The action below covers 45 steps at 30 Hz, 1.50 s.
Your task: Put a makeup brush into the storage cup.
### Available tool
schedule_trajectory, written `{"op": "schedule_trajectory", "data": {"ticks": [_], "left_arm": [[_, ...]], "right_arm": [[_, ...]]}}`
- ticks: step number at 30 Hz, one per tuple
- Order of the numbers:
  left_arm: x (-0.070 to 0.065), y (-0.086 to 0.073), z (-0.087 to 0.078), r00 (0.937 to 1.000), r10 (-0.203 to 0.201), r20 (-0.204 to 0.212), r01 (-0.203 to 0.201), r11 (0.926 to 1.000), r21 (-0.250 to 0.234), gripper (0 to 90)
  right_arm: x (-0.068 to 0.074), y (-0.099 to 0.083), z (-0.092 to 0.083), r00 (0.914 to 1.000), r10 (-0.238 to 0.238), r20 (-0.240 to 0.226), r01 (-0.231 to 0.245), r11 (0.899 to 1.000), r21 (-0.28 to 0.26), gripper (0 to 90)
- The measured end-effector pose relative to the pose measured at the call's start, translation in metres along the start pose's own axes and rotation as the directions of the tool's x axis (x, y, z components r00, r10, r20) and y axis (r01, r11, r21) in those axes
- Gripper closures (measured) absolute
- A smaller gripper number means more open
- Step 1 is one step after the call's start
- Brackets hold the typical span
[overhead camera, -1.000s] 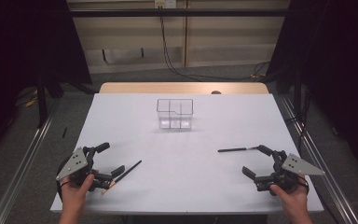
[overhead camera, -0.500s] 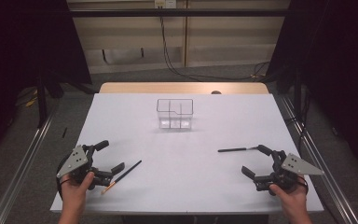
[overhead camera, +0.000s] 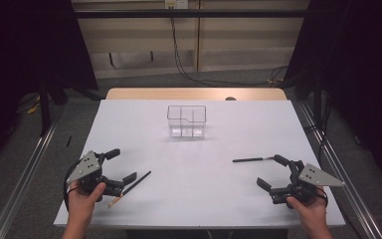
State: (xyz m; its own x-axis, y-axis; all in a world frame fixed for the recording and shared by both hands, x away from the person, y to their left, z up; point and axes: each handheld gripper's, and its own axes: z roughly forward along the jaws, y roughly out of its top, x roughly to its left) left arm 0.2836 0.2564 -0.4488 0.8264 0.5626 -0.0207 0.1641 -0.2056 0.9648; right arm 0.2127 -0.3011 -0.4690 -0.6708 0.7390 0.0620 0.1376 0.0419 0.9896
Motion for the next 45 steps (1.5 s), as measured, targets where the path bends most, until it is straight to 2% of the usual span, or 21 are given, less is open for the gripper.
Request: {"op": "schedule_trajectory", "data": {"ticks": [2, 4, 8, 9, 11, 16, 17, 20, 22, 24, 30, 32, 33, 34, 35, 36, 37, 38, 43, 45], "left_arm": [[0.0, 0.002, 0.001, 1.0, 0.007, 0.002, -0.007, 0.9995, 0.031, 0.0], [0.0, 0.003, 0.001, 1.0, -0.008, 0.002, 0.008, 0.9987, 0.05, 0.0], [0.001, 0.004, 0.002, 1.0, -0.005, -0.007, 0.005, 0.9931, 0.117, 0.0], [0.002, 0.004, 0.002, 0.9999, -0.015, 0.002, 0.015, 0.9918, 0.127, 0.0], [0.002, 0.005, 0.003, 0.9999, -0.013, -0.005, 0.014, 0.9875, 0.157, 0.0], [0.002, 0.011, 0.006, 0.9997, -0.019, -0.017, 0.023, 0.9712, 0.237, 0.0], [0.002, 0.012, 0.006, 0.9995, -0.029, -0.011, 0.031, 0.9678, 0.25, 0.0], [0.004, 0.014, 0.006, 0.9997, -0.024, 0.0, 0.023, 0.9577, 0.287, 0.0], [0.005, 0.015, 0.007, 0.9997, -0.023, 0.006, 0.019, 0.9444, 0.328, 0.0], [0.005, 0.016, 0.007, 0.9999, -0.013, 0.01, 0.008, 0.9267, 0.376, 0.0], [0.008, 0.022, 0.009, 0.9994, -0.034, 0.011, 0.026, 0.898, 0.439, 0.0], [0.009, 0.024, 0.009, 0.9994, -0.033, 0.013, 0.023, 0.8859, 0.463, 0.0], [0.009, 0.024, 0.01, 0.9995, -0.028, 0.015, 0.017, 0.8772, 0.48, 0.0], [0.009, 0.024, 0.01, 0.9995, -0.028, 0.015, 0.017, 0.8772, 0.48, 0.0], [0.01, 0.025, 0.011, 0.999, -0.041, 0.015, 0.028, 0.8611, 0.508, 0.0], [0.01, 0.025, 0.012, 0.9989, -0.046, 0.013, 0.032, 0.8525, 0.522, 0.0], [0.01, 0.025, 0.012, 0.9983, -0.056, 0.012, 0.041, 0.8406, 0.54, 0.0], [0.01, 0.025, 0.013, 0.9979, -0.065, 0.007, 0.05, 0.8333, 0.551, 0.0], [0.011, 0.025, 0.014, 0.9963, -0.084, 0.019, 0.055, 0.7873, 0.614, 0.0], [0.012, 0.025, 0.014, 0.996, -0.086, 0.023, 0.051, 0.7621, 0.645, 0.0]], "right_arm": [[0.001, 0.0, 0.001, 0.9999, -0.009, -0.007, 0.009, 1.0, 0.004, 0.0], [0.001, 0.0, 0.001, 0.9998, -0.013, -0.013, 0.013, 1.0, 0.007, 0.0], [0.001, 0.0, 0.0, 0.9999, -0.004, -0.013, 0.004, 1.0, 0.005, 0.0], [0.001, 0.0, 0.0, 0.9999, -0.005, -0.013, 0.005, 1.0, 0.005, 0.0], [0.0, 0.0, 0.001, 0.9999, -0.007, -0.014, 0.007, 1.0, 0.005, 0.0], [0.0, 0.0, 0.0, 0.9999, -0.006, -0.016, 0.006, 1.0, 0.004, 0.0], [0.0, 0.0, 0.0, 0.9999, -0.004, -0.016, 0.004, 1.0, 0.004, 0.0], [0.0, 0.0, -0.001, 0.9999, -0.004, -0.015, 0.004, 1.0, 0.004, 0.0], [0.0, 0.0, -0.001, 0.9999, -0.004, -0.011, 0.004, 1.0, 0.005, 0.0], [0.0, 0.0, -0.002, 0.9999, -0.005, -0.011, 0.005, 1.0, 0.004, 0.0], [0.001, 0.001, -0.002, 0.9999, -0.008, -0.011, 0.008, 1.0, 0.007, 0.0], [0.0, 0.001, -0.001, 0.9999, -0.009, -0.013, 0.009, 1.0, 0.006, 0.0], [0.0, 0.001, -0.001, 0.9999, -0.009, -0.012, 0.009, 1.0, 0.007, 0.0], [0.0, 0.001, -0.001, 0.9999, -0.008, -0.013, 0.009, 1.0, 0.007, 0.0], [0.0, 0.001, -0.001, 0.9999, -0.008, -0.013, 0.008, 1.0, 0.008, 0.0], [0.0, 0.001, -0.001, 0.9999, -0.007, -0.012, 0.007, 1.0, 0.008, 0.0], [0.0, 0.001, -0.001, 0.9999, -0.006, -0.012, 0.007, 1.0, 0.009, 0.0], [0.0, 0.001, -0.001, 0.9999, -0.007, -0.012, 0.007, 1.0, 0.009, 0.0], [0.0, 0.0, -0.001, 0.9999, -0.005, -0.016, 0.005, 1.0, 0.014, 0.0], [0.0, 0.0, -0.001, 0.9999, -0.006, -0.016, 0.006, 1.0, 0.015, 0.0]]}}
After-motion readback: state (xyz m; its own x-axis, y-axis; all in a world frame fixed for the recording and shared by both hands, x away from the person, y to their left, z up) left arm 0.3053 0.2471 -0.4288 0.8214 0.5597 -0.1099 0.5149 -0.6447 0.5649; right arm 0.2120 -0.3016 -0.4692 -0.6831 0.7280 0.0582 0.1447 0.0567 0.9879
